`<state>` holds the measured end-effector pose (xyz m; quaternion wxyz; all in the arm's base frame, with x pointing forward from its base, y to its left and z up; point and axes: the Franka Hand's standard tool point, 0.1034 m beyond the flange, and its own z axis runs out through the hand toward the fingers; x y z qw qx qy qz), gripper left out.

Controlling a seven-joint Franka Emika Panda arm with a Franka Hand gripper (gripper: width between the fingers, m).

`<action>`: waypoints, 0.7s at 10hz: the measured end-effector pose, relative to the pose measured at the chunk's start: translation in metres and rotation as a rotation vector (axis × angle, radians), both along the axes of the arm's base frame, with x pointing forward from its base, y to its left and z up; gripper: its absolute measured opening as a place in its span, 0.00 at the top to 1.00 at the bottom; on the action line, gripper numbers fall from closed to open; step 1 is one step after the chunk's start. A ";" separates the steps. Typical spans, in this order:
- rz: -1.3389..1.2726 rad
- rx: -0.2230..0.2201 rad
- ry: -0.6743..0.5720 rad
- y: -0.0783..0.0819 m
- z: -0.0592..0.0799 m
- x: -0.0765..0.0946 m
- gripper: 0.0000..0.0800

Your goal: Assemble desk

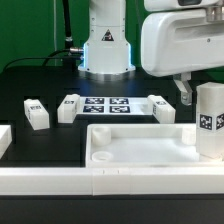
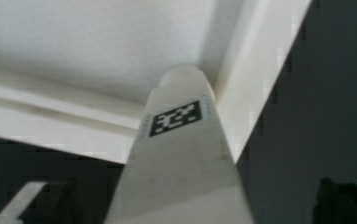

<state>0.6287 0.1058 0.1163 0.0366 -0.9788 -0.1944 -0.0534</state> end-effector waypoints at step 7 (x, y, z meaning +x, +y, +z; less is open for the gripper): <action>0.015 0.000 0.002 0.000 -0.001 -0.001 0.64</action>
Offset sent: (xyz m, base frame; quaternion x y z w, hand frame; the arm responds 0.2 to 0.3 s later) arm 0.0000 0.0000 0.0000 0.0000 0.0000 0.0000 1.0000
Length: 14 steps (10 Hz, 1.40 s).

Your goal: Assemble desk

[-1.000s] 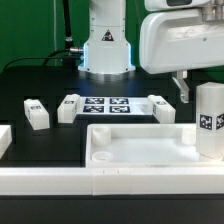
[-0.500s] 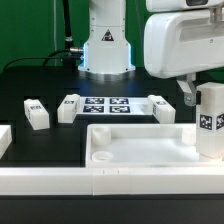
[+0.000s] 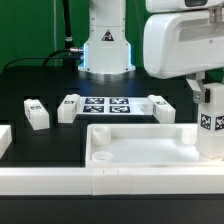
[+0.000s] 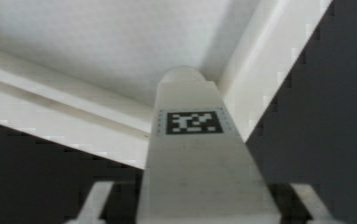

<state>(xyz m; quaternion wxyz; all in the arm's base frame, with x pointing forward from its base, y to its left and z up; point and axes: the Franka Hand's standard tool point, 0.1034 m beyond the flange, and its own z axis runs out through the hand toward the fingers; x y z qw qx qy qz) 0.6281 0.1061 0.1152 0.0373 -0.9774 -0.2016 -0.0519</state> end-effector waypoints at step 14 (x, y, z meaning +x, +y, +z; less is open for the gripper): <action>-1.249 0.128 0.108 0.002 -0.002 0.000 0.61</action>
Offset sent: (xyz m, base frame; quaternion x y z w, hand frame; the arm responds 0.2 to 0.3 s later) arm -0.0110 0.0042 -0.0065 -0.0014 0.0069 0.3398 0.9405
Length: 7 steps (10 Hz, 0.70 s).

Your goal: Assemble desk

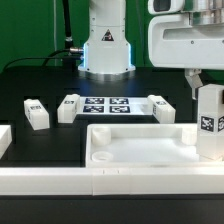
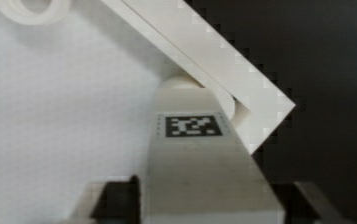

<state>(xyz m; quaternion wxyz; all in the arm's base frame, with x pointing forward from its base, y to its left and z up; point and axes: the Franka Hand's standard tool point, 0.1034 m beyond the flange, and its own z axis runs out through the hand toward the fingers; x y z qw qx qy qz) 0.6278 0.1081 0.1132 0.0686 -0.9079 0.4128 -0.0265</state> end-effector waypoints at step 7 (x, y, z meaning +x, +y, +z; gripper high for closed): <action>0.502 -0.058 -0.034 0.001 -0.001 -0.002 0.19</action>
Offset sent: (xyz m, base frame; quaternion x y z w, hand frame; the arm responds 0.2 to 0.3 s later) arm 0.0000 0.0000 0.0000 0.0000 0.0000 -0.1938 0.9810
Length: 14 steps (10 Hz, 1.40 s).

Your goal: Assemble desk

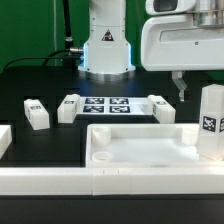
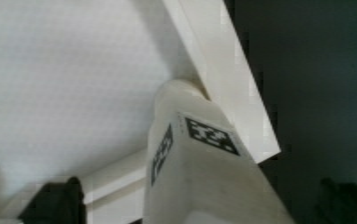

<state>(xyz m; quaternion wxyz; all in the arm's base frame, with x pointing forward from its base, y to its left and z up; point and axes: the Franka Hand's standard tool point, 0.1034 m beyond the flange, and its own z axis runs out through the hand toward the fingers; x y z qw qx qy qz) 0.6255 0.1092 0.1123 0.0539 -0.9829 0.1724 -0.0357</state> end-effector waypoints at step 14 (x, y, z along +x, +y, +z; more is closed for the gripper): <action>0.798 -0.103 -0.038 0.001 0.004 0.004 0.64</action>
Offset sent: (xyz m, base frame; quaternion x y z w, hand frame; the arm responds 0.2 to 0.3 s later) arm 0.0106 0.0045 0.0039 -0.0220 -0.0305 -0.2604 0.9648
